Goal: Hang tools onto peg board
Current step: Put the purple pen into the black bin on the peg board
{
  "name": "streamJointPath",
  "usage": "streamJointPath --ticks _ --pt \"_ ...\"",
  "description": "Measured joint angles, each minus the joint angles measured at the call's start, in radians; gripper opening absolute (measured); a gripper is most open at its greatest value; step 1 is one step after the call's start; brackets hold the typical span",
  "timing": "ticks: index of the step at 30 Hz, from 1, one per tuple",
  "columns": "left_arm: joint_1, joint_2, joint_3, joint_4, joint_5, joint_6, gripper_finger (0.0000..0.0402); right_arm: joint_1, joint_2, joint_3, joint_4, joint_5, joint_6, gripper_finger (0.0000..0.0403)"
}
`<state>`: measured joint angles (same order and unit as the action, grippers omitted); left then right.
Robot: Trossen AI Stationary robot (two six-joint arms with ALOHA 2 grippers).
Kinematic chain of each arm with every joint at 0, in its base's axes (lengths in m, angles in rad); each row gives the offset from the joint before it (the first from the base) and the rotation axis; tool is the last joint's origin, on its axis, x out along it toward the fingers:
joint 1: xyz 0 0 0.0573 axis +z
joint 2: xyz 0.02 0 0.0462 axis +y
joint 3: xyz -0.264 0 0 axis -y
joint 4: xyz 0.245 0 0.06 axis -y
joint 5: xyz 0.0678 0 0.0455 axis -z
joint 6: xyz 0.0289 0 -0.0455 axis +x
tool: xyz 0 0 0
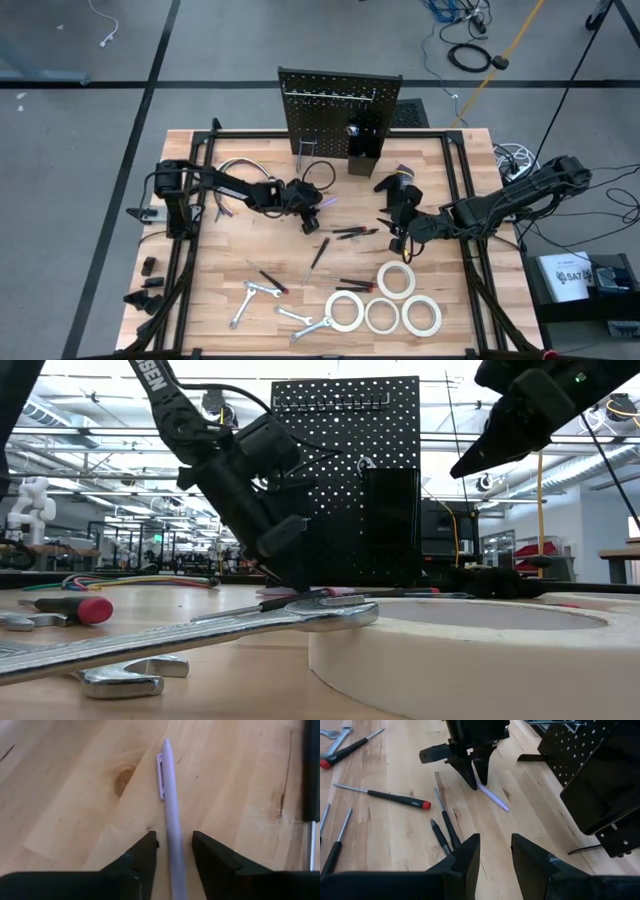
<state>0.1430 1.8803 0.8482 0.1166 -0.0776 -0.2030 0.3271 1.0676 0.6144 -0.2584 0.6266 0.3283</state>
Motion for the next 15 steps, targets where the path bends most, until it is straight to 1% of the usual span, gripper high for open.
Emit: streamJointPath --ticks 5,6,10,15 --pt "-0.008 0.001 -0.001 -0.006 0.013 -0.026 0.0029 0.0 0.0 0.0 0.003 0.0 0.005 0.0105" --pt "-0.008 0.001 -0.001 -0.006 0.017 -0.028 0.0018 0.0 0.0 0.0 0.004 0.0 0.006 0.0105" --pt "-0.008 -0.017 -0.003 -0.004 0.021 -0.028 0.0016 0.0 0.0 0.0 0.004 0.0 0.008 0.0105" --pt "-0.011 -0.089 -0.013 0.018 0.05 -0.028 0.0012 0.0 0.0 0.0 0.005 0.0 0.026 0.0105"
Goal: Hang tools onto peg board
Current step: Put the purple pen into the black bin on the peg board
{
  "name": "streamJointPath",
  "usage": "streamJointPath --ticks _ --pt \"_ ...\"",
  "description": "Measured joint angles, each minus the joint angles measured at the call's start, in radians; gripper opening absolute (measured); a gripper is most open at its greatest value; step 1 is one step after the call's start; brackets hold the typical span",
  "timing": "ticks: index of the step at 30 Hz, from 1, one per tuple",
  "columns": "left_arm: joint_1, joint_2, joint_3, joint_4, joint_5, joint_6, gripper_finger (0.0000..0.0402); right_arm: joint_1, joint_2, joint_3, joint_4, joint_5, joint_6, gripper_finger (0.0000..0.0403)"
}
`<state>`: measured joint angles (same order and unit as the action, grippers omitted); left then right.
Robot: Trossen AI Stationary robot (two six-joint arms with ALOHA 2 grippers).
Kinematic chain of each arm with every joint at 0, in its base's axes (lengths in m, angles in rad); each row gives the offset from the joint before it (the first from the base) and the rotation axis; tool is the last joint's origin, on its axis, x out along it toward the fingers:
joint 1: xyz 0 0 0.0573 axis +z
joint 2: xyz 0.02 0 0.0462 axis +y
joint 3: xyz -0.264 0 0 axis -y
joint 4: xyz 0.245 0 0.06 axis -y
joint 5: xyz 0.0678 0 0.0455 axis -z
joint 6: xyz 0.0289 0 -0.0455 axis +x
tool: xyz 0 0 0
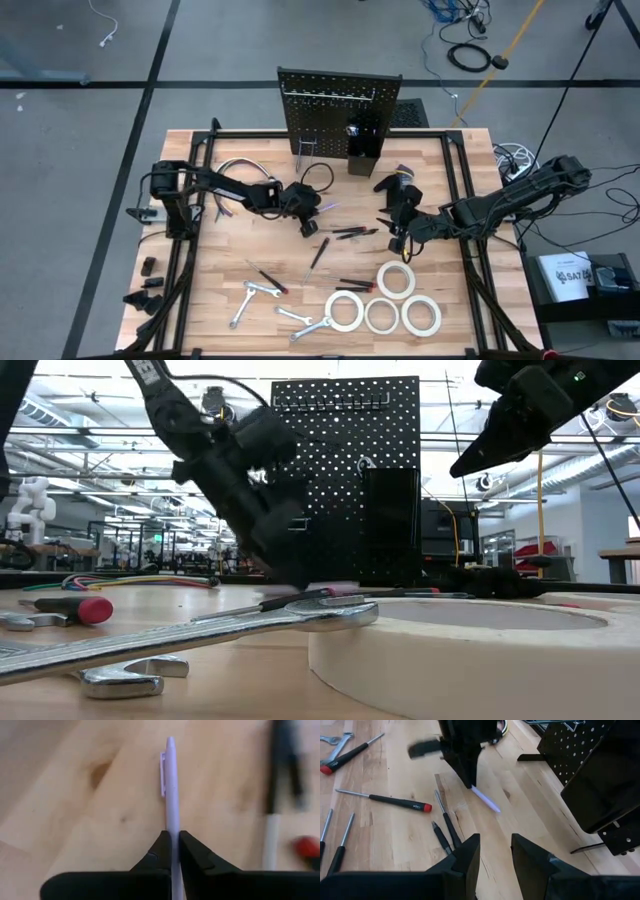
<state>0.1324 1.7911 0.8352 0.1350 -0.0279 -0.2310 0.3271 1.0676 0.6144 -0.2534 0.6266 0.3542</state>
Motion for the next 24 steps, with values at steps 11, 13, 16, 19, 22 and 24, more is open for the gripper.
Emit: streamJointPath --ticks 11,13,16,19,22,24 --pt "-0.029 -0.158 0.006 0.173 0.081 -0.023 0.0 0.0 0.0 0.0 0.001 0.0 0.0 0.0105" --pt "-0.031 -0.151 0.006 0.164 0.086 -0.055 0.0 0.0 0.0 0.0 0.003 0.001 0.001 0.0105" --pt "-0.053 -0.128 0.005 0.188 0.118 -0.074 0.0001 0.0 0.0 0.0 0.004 0.0 0.01 0.0105" --pt "-0.087 -0.097 0.006 0.251 0.132 0.018 0.0012 0.0 0.01 0.0 -0.004 0.001 0.026 0.0105" --pt "-0.105 -0.071 0.03 0.27 0.094 0.083 0.0037 -0.01 0.05 0.0 -0.023 -0.001 0.062 0.0105" --pt "-0.096 -0.062 0.059 0.25 0.079 0.063 0.0059 -0.032 0.092 0.0 -0.03 -0.009 0.084 0.0106"
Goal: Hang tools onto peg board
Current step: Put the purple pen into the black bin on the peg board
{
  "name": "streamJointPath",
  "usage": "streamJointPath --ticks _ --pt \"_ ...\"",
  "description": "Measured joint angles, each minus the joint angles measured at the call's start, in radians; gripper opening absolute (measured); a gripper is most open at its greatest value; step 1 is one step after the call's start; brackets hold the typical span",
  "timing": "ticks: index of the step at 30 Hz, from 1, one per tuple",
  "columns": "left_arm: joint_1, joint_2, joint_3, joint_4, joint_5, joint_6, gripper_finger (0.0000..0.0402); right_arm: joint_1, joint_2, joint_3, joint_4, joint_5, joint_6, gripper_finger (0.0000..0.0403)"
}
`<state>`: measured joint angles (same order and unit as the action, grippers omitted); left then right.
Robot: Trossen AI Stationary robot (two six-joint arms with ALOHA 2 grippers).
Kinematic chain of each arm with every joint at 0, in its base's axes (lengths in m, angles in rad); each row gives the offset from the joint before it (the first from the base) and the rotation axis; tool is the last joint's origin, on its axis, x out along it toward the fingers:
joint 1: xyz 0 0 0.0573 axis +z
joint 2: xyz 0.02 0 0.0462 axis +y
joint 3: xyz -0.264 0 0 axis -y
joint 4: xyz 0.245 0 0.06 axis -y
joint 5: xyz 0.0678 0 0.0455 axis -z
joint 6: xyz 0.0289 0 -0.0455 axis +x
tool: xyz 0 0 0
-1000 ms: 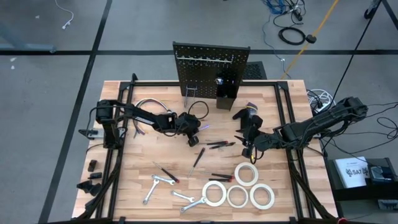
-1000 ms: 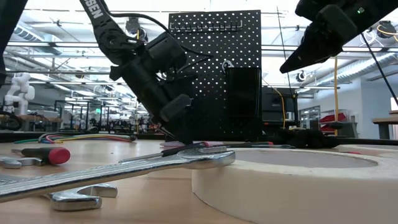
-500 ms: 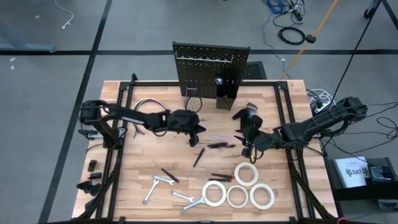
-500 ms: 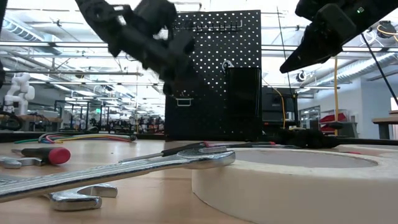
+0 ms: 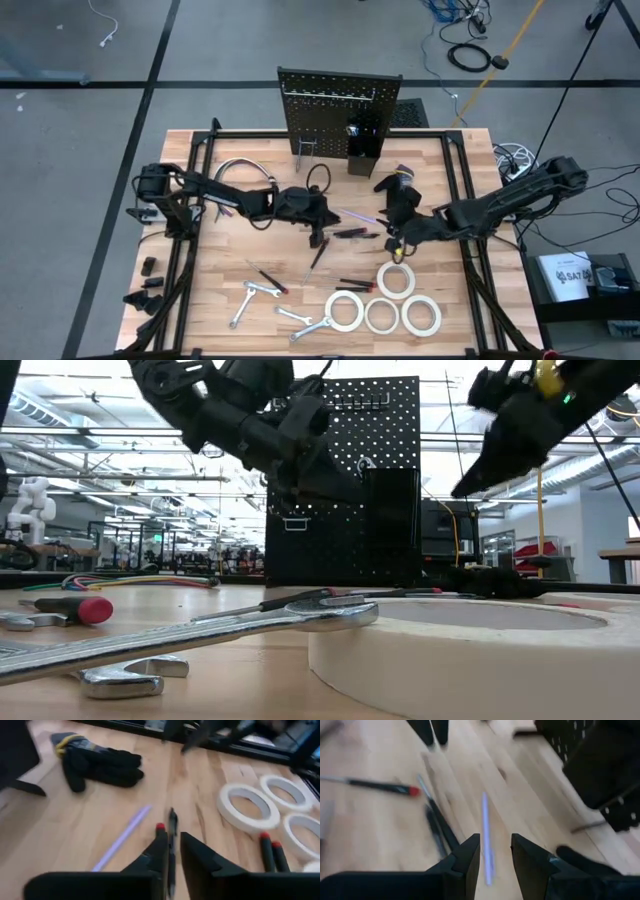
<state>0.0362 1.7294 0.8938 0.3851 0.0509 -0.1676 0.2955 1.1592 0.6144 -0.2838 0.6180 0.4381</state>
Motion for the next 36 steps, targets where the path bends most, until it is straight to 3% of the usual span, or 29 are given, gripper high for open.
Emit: streamJointPath --ticks 7,12,18,25,36 --pt "0.011 0.004 0.096 -0.142 0.031 0.073 0.0118 -0.054 0.196 -0.001 0.008 0.003 -0.001 0.0117" --pt "0.0 0.003 0.11 -0.171 0.032 0.096 0.0129 -0.099 0.257 -0.072 0.185 -0.072 -0.025 0.0118" --pt "0.001 0.003 0.11 -0.214 0.03 0.098 0.0129 -0.147 0.241 -0.171 0.348 -0.08 -0.038 0.0119" --pt "0.014 0.003 0.11 -0.218 0.025 0.105 0.0129 -0.153 0.237 -0.249 0.491 -0.234 -0.085 0.0119" --pt "0.031 0.003 0.11 -0.219 0.024 0.105 0.0129 -0.153 0.095 -0.316 0.491 -0.227 -0.108 0.0119"
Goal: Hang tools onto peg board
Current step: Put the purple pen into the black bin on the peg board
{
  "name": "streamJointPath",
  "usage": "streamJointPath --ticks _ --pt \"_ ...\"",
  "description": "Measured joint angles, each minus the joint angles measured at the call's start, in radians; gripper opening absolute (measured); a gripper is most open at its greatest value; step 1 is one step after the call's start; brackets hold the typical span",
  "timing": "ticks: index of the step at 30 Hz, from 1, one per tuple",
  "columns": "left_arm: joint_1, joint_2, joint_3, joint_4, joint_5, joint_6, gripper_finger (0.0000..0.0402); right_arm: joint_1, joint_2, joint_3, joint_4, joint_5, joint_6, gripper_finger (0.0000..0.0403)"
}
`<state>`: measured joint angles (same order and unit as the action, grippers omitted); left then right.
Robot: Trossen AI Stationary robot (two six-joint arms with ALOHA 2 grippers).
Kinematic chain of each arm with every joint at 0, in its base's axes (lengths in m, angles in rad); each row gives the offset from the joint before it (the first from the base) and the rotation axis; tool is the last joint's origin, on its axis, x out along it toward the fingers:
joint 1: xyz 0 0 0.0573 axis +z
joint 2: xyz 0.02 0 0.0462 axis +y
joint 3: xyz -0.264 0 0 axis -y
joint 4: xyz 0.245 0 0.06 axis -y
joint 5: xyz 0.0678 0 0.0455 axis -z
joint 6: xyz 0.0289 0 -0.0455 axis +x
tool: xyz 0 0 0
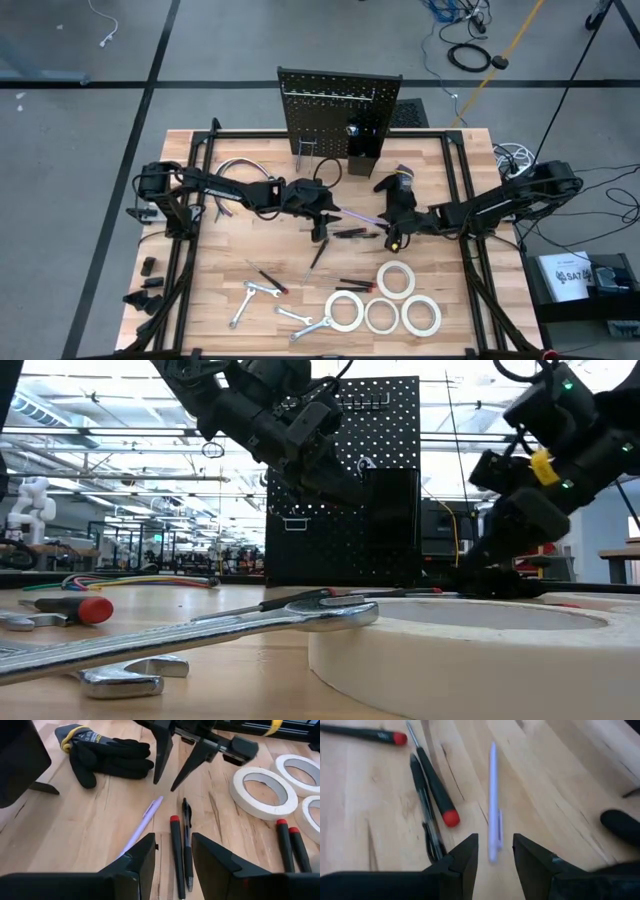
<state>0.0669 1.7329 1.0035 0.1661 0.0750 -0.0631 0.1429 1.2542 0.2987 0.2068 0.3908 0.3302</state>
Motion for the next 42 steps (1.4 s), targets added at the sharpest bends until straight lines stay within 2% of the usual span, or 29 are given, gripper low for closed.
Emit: streamJointPath --ticks 6,11,15,19,31,42 --pt "0.0 0.0 0.0 0.0 -0.001 0.019 0.0129 0.0 -0.063 -0.085 0.038 -0.002 0.045 0.011" --pt "0.008 0.0 0.0 0.005 -0.001 0.025 0.0129 0.0 -0.065 -0.102 0.138 -0.056 0.048 0.0064" --pt "0.016 0.0 0.0 0.008 -0.001 0.025 0.0129 0.0 -0.053 -0.102 0.148 -0.053 0.047 0.0024" --pt "0.019 0.0 0.0 0.008 -0.001 0.027 0.0129 0.0 -0.033 -0.102 0.159 -0.052 0.05 0.0003" --pt "0.019 0.0 0.0 0.012 -0.001 0.044 0.0129 -0.006 0.054 -0.102 0.251 -0.049 0.051 0.0009" --pt "0.019 0.0 0.0 0.012 -0.001 0.045 0.0129 -0.006 0.056 -0.102 0.255 -0.049 0.05 0.0038"
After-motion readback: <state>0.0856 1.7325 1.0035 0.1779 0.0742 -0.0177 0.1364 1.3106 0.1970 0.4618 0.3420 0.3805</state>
